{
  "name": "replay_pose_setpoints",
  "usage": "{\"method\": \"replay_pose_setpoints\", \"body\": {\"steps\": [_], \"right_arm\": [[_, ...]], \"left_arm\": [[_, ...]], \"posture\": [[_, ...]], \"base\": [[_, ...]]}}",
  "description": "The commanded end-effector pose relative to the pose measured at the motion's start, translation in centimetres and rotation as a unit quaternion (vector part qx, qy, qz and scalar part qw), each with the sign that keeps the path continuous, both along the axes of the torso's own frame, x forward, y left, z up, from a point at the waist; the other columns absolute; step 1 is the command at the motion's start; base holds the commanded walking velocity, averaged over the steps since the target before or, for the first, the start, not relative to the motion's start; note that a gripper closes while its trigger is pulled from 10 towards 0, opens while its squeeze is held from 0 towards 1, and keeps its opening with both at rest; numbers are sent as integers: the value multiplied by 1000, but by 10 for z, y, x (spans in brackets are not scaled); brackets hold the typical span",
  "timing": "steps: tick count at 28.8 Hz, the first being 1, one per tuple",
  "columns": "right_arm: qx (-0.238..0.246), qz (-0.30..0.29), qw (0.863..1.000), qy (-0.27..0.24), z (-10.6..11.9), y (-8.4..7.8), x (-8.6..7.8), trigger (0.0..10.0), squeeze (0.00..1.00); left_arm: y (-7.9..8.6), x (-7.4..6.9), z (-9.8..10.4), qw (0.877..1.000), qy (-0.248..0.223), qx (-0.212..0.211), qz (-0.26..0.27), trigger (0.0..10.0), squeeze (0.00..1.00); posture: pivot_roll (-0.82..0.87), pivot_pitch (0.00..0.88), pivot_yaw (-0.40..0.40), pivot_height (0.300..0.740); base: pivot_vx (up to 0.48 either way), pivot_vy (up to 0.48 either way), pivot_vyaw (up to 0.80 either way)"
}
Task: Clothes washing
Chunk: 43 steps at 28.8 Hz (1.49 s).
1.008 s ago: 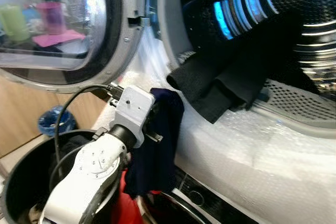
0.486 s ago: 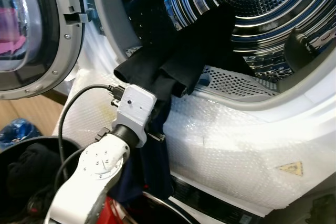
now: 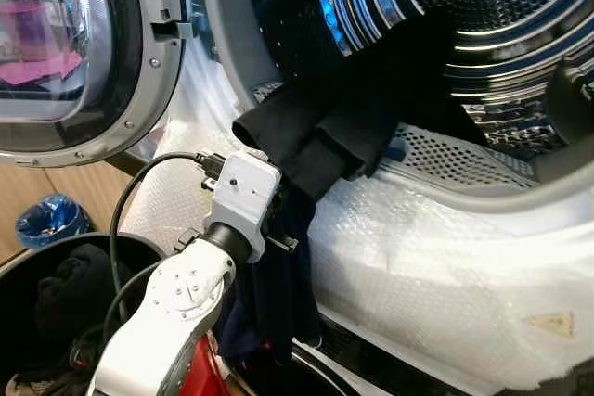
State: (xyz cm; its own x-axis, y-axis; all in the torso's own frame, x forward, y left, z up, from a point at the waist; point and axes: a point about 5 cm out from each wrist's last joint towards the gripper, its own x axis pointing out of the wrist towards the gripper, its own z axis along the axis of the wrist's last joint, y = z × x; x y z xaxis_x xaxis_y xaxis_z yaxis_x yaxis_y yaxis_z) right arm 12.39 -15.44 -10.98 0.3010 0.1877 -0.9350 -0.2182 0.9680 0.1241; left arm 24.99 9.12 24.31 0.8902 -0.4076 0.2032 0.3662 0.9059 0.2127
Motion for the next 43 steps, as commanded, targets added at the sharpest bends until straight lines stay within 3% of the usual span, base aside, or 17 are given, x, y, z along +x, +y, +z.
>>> {"method": "replay_pose_setpoints", "body": {"steps": [1,11,18,21,25,27,28,29,31,32,34,36,38,40,43], "right_arm": [[-5,12,1000,20,-3,0,-10,10000,0],[-4,15,1000,21,-3,0,-10,10000,0],[-10,6,1000,21,-3,-3,-11,10000,0],[-10,8,1000,22,-3,-3,-11,10000,0],[-9,9,1000,22,-3,-3,-11,10000,0],[-8,15,1000,22,-3,-2,-11,10000,0],[-7,18,1000,22,-3,-2,-11,10000,0],[-5,24,999,22,-3,-1,-10,10000,0],[-4,26,999,22,-3,-1,-9,10000,0],[-1,29,999,21,-3,1,-9,10000,0],[5,31,999,21,-3,3,-9,10000,0],[12,31,999,21,-2,5,-9,10000,0],[18,19,999,21,-3,5,-10,10000,0],[19,17,999,21,-3,6,-9,10000,0],[12,25,999,26,-3,6,-9,10000,0]], "left_arm": [[2,-3,7,1000,-24,-2,8,10000,0],[3,-3,6,1000,-23,-5,12,10000,0],[1,-5,4,1000,-17,-12,6,10000,0],[-2,-6,4,1000,-11,-18,-12,10000,0],[-13,-10,0,997,15,-15,-74,10000,0],[-24,-21,-7,985,48,11,-166,10000,0],[-28,-29,-12,972,70,29,-220,10000,0],[-30,-39,-17,949,99,71,-292,10000,0],[-29,-41,-19,942,107,85,-307,10000,0],[-24,-42,-20,933,115,112,-321,10000,0],[-17,-42,-19,934,117,115,-316,10000,0],[-10,-49,-22,936,135,90,-312,10000,0],[-4,-63,-30,928,168,75,-324,10000,0],[-1,-70,-33,919,185,69,-341,10000,0],[-9,-66,-13,896,163,59,-409,10000,0]], "posture": [[330,65,-78,740],[330,70,-82,740],[330,73,-80,740],[333,75,-81,740],[338,75,-83,740],[347,72,-87,740],[355,73,-91,740],[362,73,-92,740],[364,73,-92,740],[363,70,-83,740],[350,66,-72,740],[332,59,-61,740],[327,62,-57,740],[333,60,-56,740],[351,58,-69,740]], "base": [[0,0,-800],[0,0,-783],[0,0,0],[0,0,0],[0,0,0],[0,0,0],[0,0,0],[0,0,0],[0,0,0],[0,0,0],[0,0,0],[0,0,0],[0,0,0],[0,0,0],[0,0,0]]}}
